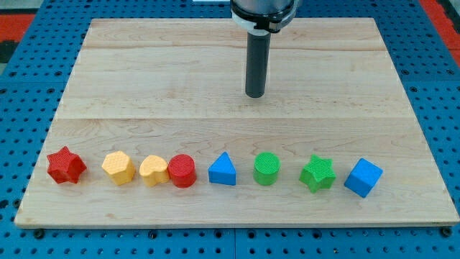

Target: Push the yellow heart diagonally top right to the red circle

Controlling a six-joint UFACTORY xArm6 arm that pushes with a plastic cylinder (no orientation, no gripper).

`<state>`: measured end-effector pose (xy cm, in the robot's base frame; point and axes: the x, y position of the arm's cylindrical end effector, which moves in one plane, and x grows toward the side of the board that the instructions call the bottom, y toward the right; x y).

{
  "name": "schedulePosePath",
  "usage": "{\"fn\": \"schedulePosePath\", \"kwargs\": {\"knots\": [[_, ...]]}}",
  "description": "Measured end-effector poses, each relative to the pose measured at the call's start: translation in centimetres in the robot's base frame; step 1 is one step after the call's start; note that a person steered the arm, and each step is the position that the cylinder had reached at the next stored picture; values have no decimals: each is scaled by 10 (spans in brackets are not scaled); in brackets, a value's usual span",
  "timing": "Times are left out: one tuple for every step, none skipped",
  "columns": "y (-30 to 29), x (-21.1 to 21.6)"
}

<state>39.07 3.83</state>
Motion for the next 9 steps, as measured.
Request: {"fn": "schedulePosePath", "kwargs": {"knots": [[-2,0],[-5,-5],[-7,-21],[-7,-40],[-4,-40],[-4,-40],[-4,-42],[-4,-45],[-4,-45]]}}
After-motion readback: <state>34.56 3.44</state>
